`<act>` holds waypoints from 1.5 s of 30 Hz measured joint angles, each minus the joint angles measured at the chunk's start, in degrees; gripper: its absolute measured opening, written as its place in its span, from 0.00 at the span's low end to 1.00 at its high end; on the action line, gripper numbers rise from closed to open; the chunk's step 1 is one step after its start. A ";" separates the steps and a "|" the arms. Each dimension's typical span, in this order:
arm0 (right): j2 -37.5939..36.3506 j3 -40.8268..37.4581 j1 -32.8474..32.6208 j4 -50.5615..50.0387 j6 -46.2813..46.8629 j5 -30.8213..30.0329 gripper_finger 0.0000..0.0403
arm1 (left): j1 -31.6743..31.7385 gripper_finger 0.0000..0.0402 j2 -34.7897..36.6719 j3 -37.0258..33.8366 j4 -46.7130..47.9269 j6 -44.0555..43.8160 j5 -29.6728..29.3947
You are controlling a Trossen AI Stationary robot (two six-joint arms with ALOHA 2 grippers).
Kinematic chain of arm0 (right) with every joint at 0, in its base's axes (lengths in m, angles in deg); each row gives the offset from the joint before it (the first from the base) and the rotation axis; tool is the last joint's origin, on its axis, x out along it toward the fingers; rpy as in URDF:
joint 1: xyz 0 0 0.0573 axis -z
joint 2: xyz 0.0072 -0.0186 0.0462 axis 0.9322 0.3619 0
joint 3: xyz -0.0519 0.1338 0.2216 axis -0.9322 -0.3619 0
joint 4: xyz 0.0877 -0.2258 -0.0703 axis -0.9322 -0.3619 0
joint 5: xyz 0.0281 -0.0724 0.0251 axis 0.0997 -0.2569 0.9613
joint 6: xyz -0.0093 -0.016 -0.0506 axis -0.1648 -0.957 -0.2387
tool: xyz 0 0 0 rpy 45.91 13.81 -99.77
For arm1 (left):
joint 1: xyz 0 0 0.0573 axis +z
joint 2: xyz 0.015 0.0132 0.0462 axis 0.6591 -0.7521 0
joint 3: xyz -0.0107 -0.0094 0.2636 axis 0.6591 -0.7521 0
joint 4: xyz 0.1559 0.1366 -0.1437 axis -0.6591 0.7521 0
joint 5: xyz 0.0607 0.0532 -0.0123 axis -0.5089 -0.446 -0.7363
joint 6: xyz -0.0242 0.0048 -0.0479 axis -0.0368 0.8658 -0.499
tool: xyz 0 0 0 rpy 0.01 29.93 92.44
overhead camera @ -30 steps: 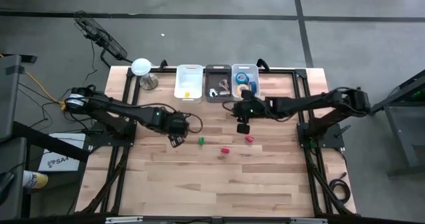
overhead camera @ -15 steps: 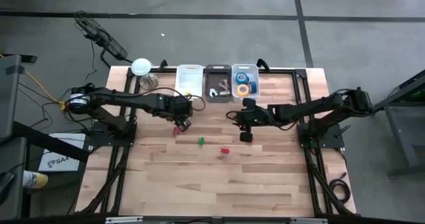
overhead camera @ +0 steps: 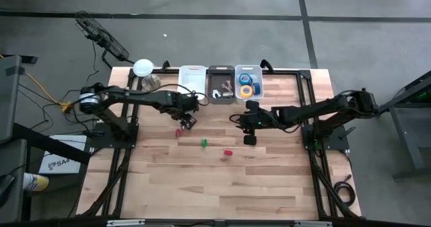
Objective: Pick and place Stapler, Stapler remover, tape
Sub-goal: Put the blue staple remover into the black bin
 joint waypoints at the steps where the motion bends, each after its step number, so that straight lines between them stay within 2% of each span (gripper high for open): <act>1: 0.00 0.00 0.00 -0.04 -0.02 0.08 0.27 | 0.57 0.60 -1.35 0.00 -0.02 -0.03 1.45; 6: 0.00 0.02 0.00 -0.24 -0.03 0.19 0.27 | 2.78 0.73 -5.57 0.00 -2.21 -0.03 8.19; 10: 0.00 0.02 0.00 -1.23 0.26 0.19 0.27 | 3.39 0.78 -6.17 0.02 -5.37 0.01 9.41; 18: 0.00 0.02 0.00 -2.09 0.36 -0.03 0.27 | 3.69 0.79 -5.79 0.00 -6.89 -0.04 12.53; 26: 0.00 0.02 0.00 -2.64 0.35 -0.05 0.27 | 5.01 0.79 -5.79 0.00 -11.54 -0.16 21.16; 32: 0.00 0.04 0.00 -2.70 0.35 -0.05 0.27 | 5.42 0.79 -5.79 0.00 -14.96 -2.19 21.37; 40: 0.00 0.07 0.00 -3.27 0.37 -0.04 0.27 | 5.22 0.79 -5.79 0.00 -14.68 -5.74 22.34; 45: 0.00 0.07 0.00 -3.30 0.41 -0.05 0.27 | 5.25 0.79 -7.77 0.01 -18.34 -8.98 21.92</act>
